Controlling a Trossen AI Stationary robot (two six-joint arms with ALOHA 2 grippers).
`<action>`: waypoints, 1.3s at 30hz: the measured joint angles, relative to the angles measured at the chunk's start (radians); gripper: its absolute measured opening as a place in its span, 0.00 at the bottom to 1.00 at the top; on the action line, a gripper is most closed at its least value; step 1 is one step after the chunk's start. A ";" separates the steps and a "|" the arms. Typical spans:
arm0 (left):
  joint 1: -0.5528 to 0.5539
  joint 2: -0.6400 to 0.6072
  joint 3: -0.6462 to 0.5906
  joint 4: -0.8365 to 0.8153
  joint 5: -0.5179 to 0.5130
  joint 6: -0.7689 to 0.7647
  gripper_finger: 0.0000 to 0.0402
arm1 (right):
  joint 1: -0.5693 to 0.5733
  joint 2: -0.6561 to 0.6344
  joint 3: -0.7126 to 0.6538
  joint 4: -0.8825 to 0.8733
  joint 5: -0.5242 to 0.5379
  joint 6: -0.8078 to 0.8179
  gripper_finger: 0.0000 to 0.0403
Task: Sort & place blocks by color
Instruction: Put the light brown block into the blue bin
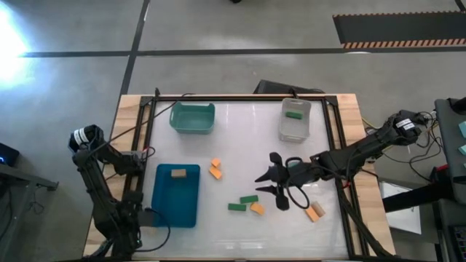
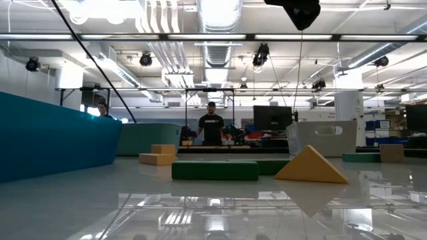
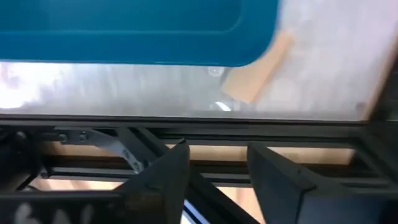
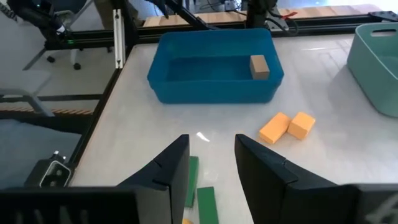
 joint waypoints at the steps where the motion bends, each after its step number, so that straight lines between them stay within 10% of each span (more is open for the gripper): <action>1: 0.005 0.000 -0.014 0.000 -0.002 0.001 0.32 | 0.000 0.000 0.000 0.000 0.000 0.000 0.29; 21: 0.058 -0.002 -0.147 0.252 -0.028 0.097 0.05 | 0.000 0.000 0.000 0.000 0.027 0.007 0.29; 39: 0.025 0.042 -0.213 0.397 -0.007 0.060 0.55 | 0.004 0.000 0.000 0.000 0.025 0.000 0.29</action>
